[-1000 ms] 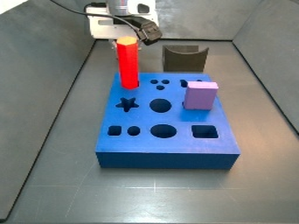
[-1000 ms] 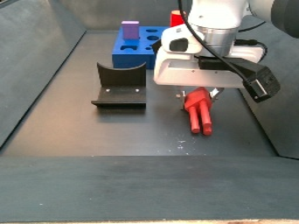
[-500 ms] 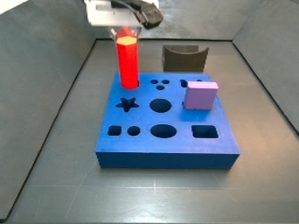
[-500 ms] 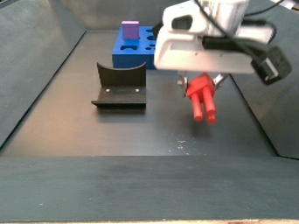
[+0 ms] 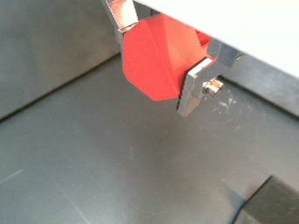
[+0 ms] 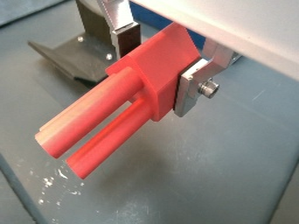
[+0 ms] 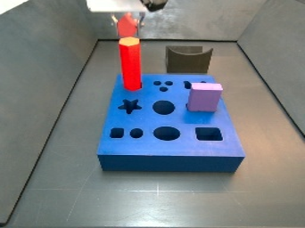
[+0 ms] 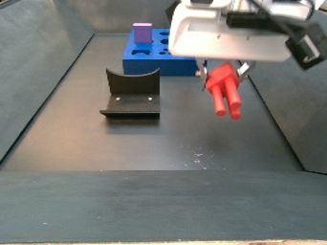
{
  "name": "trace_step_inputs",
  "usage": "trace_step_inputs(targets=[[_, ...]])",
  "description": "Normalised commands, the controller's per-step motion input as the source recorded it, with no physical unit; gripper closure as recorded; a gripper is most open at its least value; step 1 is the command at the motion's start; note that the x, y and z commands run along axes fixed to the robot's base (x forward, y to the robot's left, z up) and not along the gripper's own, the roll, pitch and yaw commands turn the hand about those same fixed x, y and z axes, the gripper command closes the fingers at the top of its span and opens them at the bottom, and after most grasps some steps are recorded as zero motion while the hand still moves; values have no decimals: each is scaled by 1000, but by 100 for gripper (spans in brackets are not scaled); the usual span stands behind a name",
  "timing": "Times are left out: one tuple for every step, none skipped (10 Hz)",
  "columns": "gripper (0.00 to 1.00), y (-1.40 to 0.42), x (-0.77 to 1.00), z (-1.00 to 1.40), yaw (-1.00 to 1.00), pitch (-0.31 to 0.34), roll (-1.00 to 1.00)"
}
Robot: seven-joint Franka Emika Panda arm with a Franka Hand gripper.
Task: Pick up the 3 prong object. Move up. Rotate the 3 prong object. Place the 3 prong object on the fixture. Regrasp the 3 prong object. Move to above the board. Insert the 3 prong object.
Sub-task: Place the 3 prong object on the fixture.
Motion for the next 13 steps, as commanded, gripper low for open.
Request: trace_step_inputs(targets=[[100,12,-19,1000,-19,44,34],[100,15,-24,1000,-21,46,42],[100,16,-26,1000,-22,47,47],[100,22,-27,942,-22,53,57],[100,21,-24,840,-22,57,61],[100,20,-13,635,-21,65,66],[100,18,-6,478,-15,75,66],[100,19,2,273,-7,87,66],[100,-618,1000,-164,408,231,-340],[100,-602,1000,-218,384,231,-329],[100,-512,1000,-180,288,190,-278],[100,-428,1000,-147,162,157,-232],[100,-395,1000,-135,106,150,-186]])
